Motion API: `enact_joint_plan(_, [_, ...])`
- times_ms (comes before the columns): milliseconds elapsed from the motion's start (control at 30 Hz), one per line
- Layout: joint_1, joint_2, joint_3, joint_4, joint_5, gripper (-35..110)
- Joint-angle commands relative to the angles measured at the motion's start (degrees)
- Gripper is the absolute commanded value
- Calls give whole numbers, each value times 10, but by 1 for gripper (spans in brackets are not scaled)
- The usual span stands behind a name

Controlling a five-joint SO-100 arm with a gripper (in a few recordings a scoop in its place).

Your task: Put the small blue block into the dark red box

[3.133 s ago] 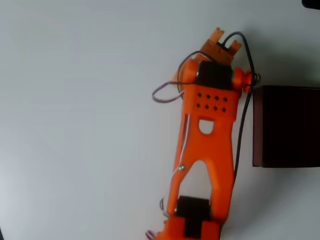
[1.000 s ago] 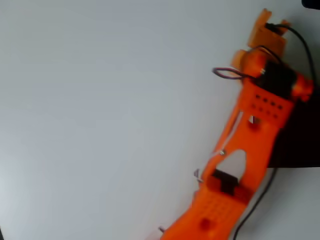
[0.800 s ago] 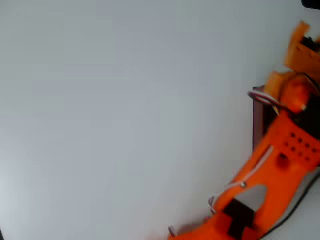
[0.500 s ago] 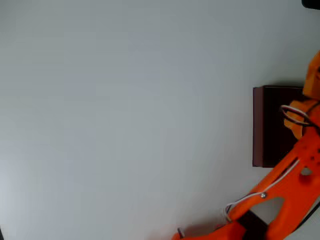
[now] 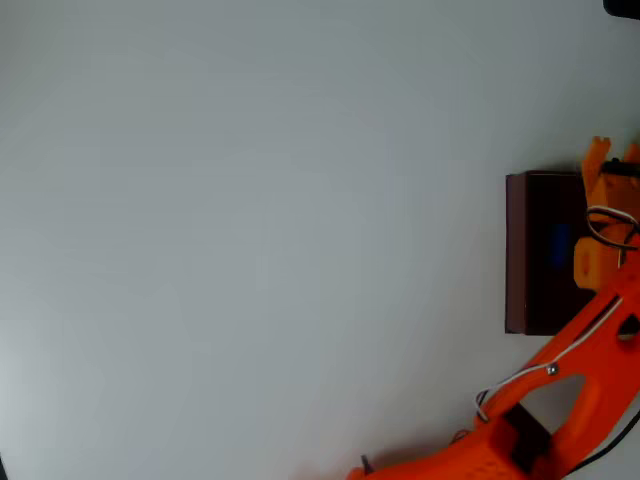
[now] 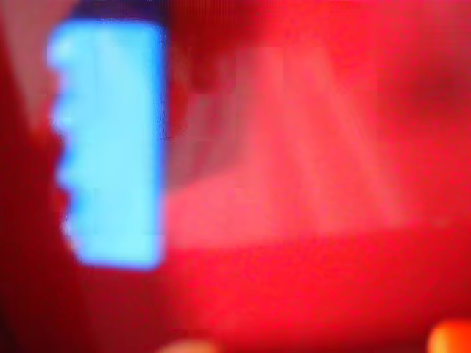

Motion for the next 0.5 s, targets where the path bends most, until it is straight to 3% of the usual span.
enact_joint_plan(0, [-4, 138, 92, 7, -69, 12])
enact_joint_plan(200, [-35, 455, 423, -80, -134, 1])
enact_joint_plan(467, [-216, 957, 843, -229, -203, 0])
